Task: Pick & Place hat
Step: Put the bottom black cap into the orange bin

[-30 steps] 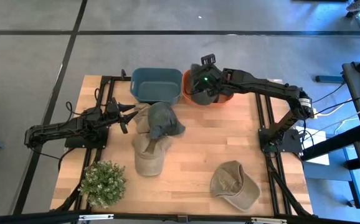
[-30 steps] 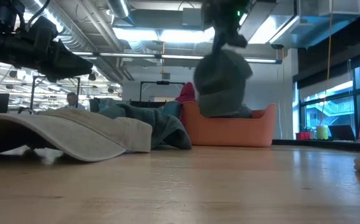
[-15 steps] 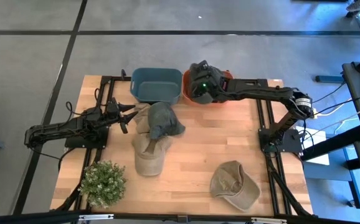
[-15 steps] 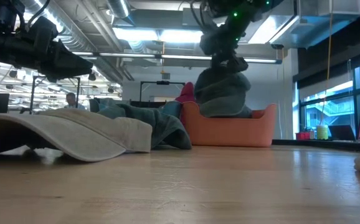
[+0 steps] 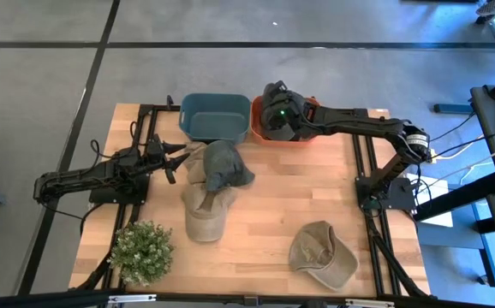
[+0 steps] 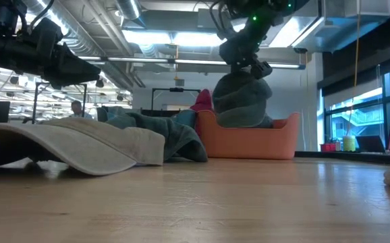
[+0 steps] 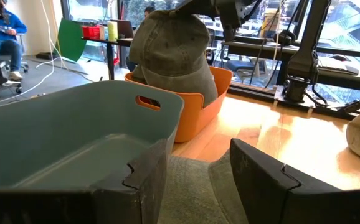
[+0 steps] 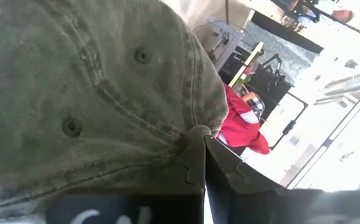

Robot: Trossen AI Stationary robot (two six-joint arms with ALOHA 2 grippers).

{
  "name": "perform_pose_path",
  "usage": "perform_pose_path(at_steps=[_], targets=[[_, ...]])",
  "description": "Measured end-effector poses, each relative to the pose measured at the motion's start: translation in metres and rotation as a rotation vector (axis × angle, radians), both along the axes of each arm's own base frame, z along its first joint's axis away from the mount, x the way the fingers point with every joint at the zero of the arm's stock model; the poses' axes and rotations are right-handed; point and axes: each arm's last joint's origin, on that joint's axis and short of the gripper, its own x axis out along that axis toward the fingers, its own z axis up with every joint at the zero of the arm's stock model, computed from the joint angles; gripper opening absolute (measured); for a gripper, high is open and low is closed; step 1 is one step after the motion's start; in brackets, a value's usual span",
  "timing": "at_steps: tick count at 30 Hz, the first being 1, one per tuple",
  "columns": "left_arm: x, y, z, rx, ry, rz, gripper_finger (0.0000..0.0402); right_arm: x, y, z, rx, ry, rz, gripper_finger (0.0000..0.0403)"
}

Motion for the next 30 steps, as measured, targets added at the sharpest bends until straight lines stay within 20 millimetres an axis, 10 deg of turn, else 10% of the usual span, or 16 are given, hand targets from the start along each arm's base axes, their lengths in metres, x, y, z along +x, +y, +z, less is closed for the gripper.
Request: perform_pose_path(at_steps=[30], targets=[[0.0, 0.0, 0.0, 0.0, 0.0, 0.0, 0.0169, -0.012, -0.017, -0.005, 0.041, 0.059, -0.04, 0.0001]])
